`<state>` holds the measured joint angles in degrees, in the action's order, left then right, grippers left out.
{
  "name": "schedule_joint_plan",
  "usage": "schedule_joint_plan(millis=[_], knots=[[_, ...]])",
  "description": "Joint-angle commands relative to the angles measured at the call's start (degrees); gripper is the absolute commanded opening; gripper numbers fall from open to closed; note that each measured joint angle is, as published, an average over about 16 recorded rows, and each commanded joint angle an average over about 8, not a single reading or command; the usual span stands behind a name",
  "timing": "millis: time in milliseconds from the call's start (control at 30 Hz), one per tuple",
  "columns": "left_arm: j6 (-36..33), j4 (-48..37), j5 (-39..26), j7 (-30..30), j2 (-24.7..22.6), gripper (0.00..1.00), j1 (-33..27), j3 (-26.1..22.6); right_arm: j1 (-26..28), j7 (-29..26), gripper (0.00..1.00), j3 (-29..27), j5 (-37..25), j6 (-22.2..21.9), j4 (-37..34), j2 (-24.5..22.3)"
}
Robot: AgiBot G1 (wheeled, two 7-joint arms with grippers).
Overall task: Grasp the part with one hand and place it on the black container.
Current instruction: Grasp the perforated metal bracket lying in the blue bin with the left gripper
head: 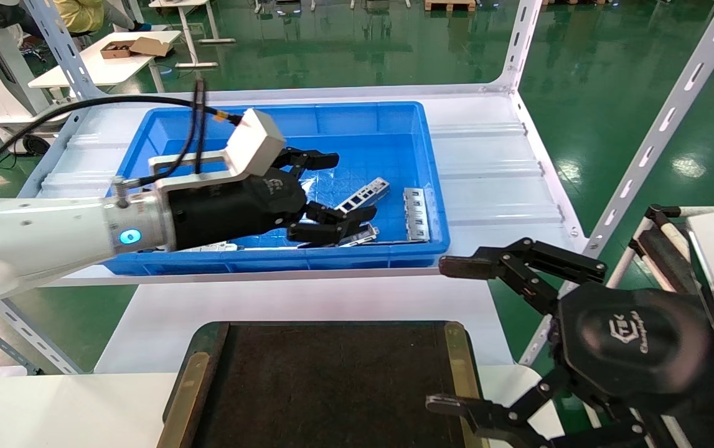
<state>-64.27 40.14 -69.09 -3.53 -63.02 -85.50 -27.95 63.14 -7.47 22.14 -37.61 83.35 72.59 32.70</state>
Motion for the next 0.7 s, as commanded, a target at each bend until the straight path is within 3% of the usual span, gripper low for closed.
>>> schedule_joint_plan(millis=[33, 700], knots=[[1.3, -2.8, -1.1, 0.9, -1.6, 1.00, -1.1, -0.5, 0.0, 0.0, 1.00, 0.0, 0.0, 0.0, 0.0, 0.0], [10.9, -27.5, -5.5, 10.8, -14.1, 1.00, -9.2, -2.9, 0.0, 0.0, 1.00, 0.0, 0.0, 0.0, 0.0, 0.0]])
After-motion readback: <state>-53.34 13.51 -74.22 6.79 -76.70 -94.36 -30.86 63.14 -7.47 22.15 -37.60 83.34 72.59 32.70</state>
